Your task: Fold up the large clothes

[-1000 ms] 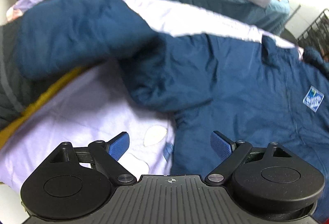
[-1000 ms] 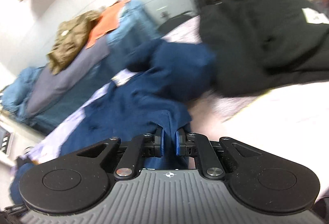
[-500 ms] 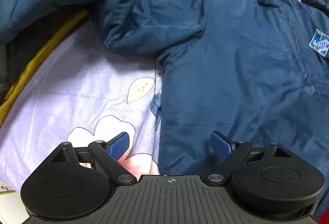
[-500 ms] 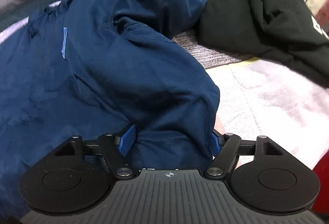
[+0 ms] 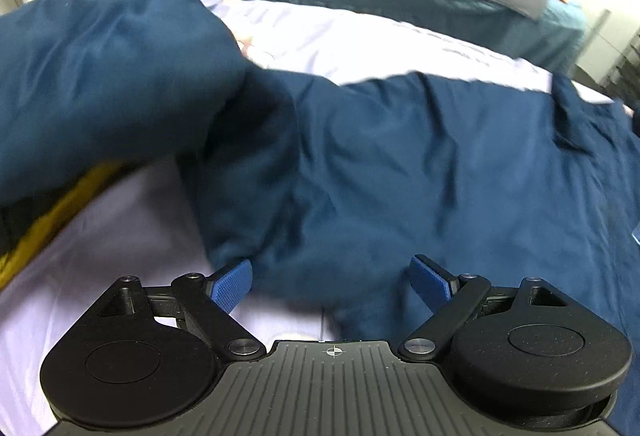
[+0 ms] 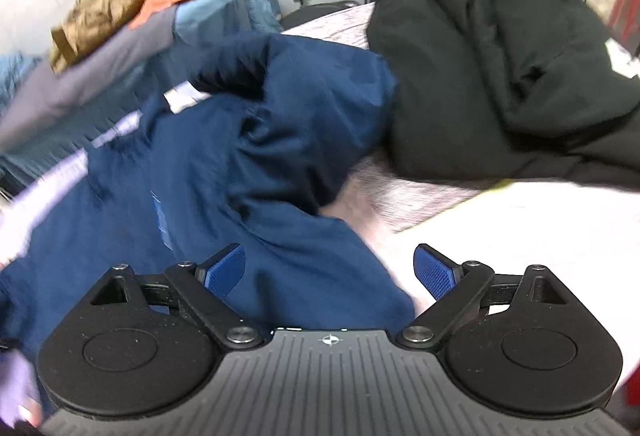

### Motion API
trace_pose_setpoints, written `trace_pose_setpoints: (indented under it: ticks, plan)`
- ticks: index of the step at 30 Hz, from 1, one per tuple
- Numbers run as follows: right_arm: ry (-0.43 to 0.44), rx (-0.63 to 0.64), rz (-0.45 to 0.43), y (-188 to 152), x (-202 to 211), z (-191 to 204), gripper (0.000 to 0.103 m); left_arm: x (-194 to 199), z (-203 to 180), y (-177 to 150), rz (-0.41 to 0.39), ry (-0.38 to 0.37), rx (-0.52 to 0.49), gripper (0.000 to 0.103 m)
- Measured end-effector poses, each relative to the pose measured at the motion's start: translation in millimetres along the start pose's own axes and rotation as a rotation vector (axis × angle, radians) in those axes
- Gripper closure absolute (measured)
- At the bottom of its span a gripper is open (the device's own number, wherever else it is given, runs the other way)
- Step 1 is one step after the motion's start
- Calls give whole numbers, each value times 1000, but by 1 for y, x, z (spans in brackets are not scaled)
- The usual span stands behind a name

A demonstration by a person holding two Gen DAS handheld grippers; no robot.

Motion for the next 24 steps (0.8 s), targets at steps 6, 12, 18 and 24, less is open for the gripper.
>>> trace_pose_setpoints:
  ticks: [6, 12, 18, 24]
  plan:
    - [31, -153, 1, 27, -37, 9, 11, -26, 14, 11, -20, 59, 146, 0]
    - [83, -378, 41, 45, -65, 0, 21, -8, 17, -3, -35, 75, 249, 0]
    - [71, -433, 67, 39, -83, -8, 22, -2, 18, -14, -112, 43, 232, 0]
    - [35, -362, 80, 36, -93, 0, 38, -45, 23, 17, -44, 94, 194, 0]
Point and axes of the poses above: each gripper's, at about its wrist camera, not at the fingertips, and x roughly against the way its jaws point, z to its left, y to its top, the point moved 6 cm from there along -x, roughly the way its jaws point, and after that the axes turned 9 degrees about -x, right-handed, at the moved point
